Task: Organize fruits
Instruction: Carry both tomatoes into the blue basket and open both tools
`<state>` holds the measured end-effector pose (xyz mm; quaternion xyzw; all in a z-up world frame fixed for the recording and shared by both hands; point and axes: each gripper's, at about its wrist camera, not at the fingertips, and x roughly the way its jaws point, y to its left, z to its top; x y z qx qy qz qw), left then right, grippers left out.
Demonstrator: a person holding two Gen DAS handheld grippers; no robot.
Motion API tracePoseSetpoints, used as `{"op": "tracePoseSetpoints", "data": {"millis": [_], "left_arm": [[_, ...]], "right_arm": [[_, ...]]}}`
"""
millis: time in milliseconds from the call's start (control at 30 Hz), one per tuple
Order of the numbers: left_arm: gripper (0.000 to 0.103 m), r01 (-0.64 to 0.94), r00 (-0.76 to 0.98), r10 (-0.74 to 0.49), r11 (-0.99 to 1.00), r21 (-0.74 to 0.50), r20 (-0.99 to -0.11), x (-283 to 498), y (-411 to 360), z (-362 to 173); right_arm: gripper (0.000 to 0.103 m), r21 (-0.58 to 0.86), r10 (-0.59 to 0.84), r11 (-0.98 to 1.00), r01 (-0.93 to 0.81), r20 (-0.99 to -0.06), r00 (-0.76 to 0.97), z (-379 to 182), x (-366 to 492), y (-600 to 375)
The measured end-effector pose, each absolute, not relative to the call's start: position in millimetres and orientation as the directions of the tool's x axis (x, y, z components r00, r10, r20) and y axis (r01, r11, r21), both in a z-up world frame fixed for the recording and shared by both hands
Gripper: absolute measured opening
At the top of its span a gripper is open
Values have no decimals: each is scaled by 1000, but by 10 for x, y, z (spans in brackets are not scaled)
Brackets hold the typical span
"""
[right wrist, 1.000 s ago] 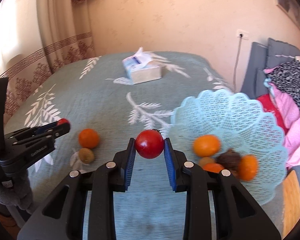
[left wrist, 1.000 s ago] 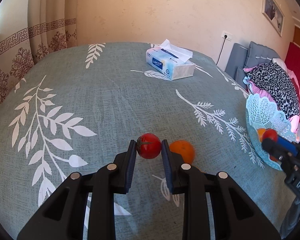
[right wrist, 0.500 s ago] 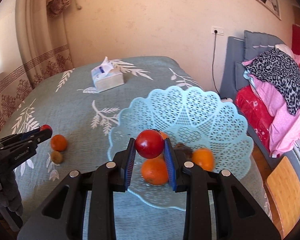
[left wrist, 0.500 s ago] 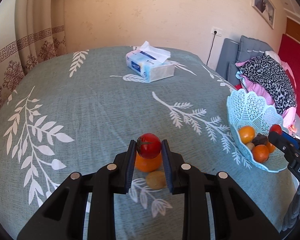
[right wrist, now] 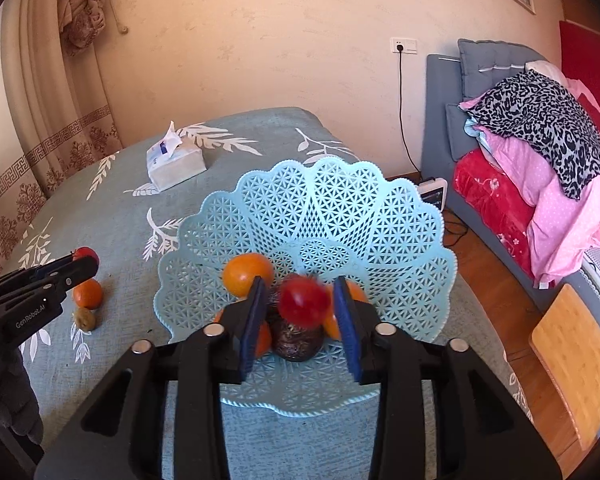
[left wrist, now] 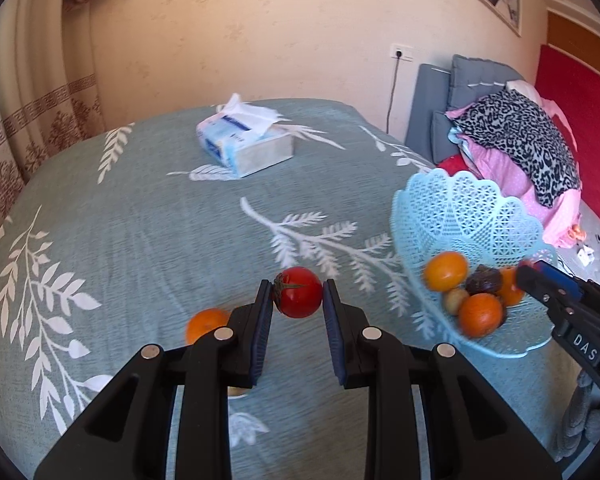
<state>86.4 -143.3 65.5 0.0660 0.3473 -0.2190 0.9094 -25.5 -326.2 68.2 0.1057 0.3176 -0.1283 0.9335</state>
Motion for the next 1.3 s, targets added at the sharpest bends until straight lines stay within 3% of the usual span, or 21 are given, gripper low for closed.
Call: {"op": "tracePoseSetpoints", "data": {"millis": [1033,1300], "left_arm": [[26,600,568,-481,797,-64,-669,758,-2350,654],[33,588,563,-484,804,-87,-670,792,-2292,633]], "right_arm": [[41,155,-208,918,366,-598,774,651,-381,-3552],[41,161,-206,917,366,-596,776,652,-387,-3561]]}}
